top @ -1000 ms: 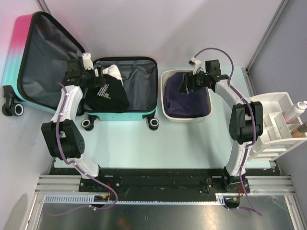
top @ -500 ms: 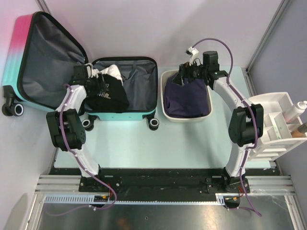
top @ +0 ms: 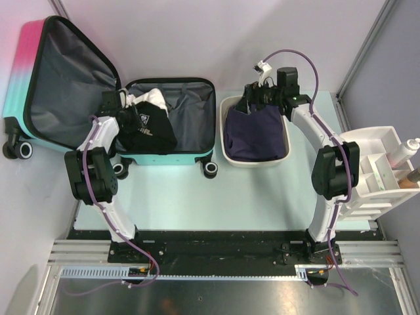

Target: Open, take out, and arrange the luggage

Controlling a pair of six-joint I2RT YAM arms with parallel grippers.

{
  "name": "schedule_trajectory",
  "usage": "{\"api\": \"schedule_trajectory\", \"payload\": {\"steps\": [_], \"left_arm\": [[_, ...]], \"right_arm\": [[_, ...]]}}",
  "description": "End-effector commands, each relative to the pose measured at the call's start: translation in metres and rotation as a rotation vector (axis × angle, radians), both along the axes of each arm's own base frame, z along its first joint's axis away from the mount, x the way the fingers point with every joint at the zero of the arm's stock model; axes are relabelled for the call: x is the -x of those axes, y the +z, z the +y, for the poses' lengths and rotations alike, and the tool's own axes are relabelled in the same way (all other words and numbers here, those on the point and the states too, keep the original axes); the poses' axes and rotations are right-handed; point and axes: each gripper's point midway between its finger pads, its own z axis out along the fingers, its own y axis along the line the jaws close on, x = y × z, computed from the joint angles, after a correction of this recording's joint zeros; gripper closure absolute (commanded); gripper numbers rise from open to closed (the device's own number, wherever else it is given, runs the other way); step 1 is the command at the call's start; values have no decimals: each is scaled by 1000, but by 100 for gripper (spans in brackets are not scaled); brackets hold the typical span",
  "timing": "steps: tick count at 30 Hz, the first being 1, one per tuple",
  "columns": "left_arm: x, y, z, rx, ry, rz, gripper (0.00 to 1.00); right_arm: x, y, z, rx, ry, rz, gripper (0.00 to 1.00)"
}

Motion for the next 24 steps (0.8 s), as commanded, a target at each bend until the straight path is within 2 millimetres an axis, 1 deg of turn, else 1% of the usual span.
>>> {"api": "schedule_trajectory", "payload": {"steps": [1,2,3,5,6,7,9,10,11,13,14,16,17,19,21,22,23,24], "left_arm": [[-8,51,-10,13,-24,-117,69],[-8,55,-10,-3,-28,-128,73],[-8,60,-12,-13,-36,-141,73],[-9,67,-17,-37,-66,-161,74],[-8,74,-18,-46,-71,-177,77],[-9,76,-21,-50,-82,-184,90],[-11,90,-33,-86,-143,-223,96],[-10,100,-37,-103,-160,-249,100],[-11,109,-46,-113,-197,-275,100],[-10,124,-54,-111,-224,-312,100],[-10,134,-58,-105,-234,-336,100],[-11,147,-64,-91,-256,-369,100],[-11,157,-66,-88,-256,-389,100],[-11,165,-67,-83,-250,-405,100],[-8,173,-65,-89,-241,-421,100],[-6,171,-63,-89,-238,-416,100],[-2,175,-61,-92,-233,-425,100],[1,174,-59,-92,-229,-420,100]], "right_arm": [[-8,21,17,-48,27,-46,13],[-7,22,19,-51,33,-46,13],[-8,20,21,-51,37,-43,13],[-8,22,24,-55,46,-48,13],[-8,21,26,-57,53,-44,13],[-8,21,27,-58,54,-42,13],[-8,21,30,-62,62,-43,13],[-8,20,32,-63,64,-41,13],[-7,20,35,-66,70,-41,13],[-7,17,39,-71,75,-28,13],[-7,20,42,-75,78,-35,11],[-6,15,49,-76,89,-29,9],[-6,15,53,-82,94,-34,5],[-5,10,67,-104,110,-18,4],[-4,7,79,-127,118,5,4],[-4,7,85,-159,121,33,4],[-6,-3,90,-174,122,69,3],[-8,-5,96,-190,127,83,2]]}}
